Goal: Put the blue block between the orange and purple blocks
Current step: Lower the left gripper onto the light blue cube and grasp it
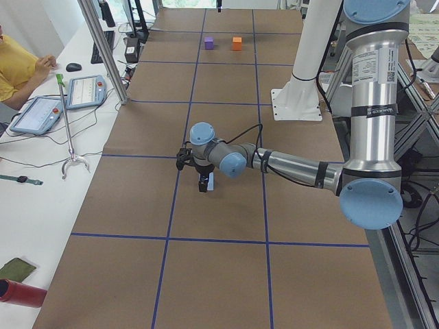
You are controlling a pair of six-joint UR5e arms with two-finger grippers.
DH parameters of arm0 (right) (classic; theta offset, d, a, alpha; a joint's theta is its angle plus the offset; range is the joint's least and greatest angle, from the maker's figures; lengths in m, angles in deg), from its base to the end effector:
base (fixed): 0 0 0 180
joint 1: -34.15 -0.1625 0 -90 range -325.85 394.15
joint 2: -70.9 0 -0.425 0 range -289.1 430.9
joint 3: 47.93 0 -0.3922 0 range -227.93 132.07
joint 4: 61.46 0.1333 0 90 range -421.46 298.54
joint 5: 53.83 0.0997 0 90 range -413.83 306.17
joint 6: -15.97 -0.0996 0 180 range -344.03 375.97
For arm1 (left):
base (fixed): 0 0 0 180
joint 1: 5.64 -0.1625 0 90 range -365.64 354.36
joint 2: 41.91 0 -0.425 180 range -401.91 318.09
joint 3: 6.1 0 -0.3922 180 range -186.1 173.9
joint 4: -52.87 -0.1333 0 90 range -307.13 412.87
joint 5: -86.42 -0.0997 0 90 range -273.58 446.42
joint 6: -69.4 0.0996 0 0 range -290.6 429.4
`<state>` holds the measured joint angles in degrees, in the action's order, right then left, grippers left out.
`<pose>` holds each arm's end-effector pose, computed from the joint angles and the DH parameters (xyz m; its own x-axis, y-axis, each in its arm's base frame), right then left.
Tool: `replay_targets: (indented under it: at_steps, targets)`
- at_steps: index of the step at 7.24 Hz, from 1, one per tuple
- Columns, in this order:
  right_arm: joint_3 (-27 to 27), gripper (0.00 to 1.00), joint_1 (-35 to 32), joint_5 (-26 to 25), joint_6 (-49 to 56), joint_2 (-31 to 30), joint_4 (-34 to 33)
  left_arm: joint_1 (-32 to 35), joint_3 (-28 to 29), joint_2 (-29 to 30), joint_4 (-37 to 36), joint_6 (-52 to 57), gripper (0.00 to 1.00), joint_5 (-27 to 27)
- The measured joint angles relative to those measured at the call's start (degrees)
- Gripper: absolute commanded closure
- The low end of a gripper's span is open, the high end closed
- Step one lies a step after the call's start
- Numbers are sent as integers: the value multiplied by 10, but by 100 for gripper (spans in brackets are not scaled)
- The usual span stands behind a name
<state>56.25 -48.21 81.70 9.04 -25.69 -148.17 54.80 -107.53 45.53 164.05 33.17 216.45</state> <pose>0.0017 -0.4553 0.5826 0.6872 -0.1075 0.7184 0.0480 0.9935 0.1028 0.1830 -0.4630 0.5427 0.6615 0.0857 -0.7451 -0.0447 0.9962 0.0749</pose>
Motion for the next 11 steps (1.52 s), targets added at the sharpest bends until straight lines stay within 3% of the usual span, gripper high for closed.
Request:
replay_targets:
  at_steps: [4,5,6,7,8,9,11]
  targets:
    - [0,0,4,0,0,0,0,-67,61,49,1,-76,0,-4]
    - [0,0,4,0,0,0,0,-75,72,52,2,-78,15,-5]
    - [0,0,5,0,0,0,0,-79,79,55,2,-78,47,-11]
    - [0,0,6,0,0,0,0,-80,81,61,3,-77,50,-20]
    - [0,0,7,0,0,0,0,-81,82,68,3,-76,87,-26]
    - [0,0,8,-1,0,1,0,-81,80,77,2,-76,100,-33]
    - [0,0,9,0,-1,1,6,-80,54,104,-21,-87,100,-47]
